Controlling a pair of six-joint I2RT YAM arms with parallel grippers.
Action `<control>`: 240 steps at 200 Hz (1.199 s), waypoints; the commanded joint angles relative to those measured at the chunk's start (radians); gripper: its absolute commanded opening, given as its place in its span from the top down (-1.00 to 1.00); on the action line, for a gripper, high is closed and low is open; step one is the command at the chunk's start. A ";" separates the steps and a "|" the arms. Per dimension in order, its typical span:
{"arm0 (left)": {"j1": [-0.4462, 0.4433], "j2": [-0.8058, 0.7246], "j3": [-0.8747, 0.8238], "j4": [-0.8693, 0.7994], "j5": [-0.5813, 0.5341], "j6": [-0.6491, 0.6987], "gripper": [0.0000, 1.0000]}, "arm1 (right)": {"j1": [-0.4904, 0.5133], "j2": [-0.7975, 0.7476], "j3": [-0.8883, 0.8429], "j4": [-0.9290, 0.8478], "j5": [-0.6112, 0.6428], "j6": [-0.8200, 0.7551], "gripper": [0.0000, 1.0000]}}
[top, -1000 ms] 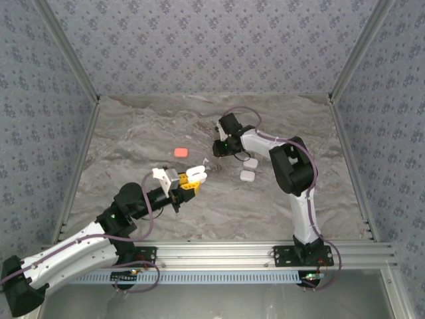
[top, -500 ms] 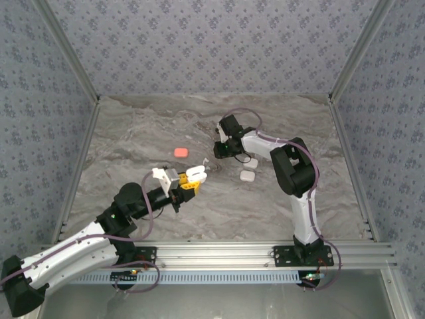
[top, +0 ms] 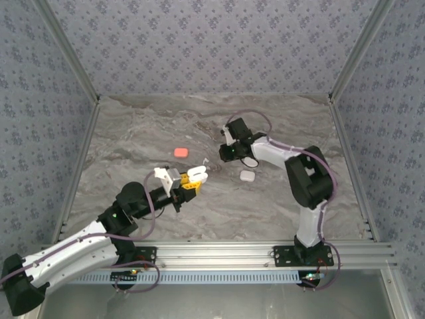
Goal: Insert the wireless bluetooth earbuds into the charging case
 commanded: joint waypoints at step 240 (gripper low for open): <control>-0.032 0.351 0.143 0.272 0.242 -0.090 1.00 | 0.284 -1.121 -0.534 0.164 -0.023 -0.376 0.62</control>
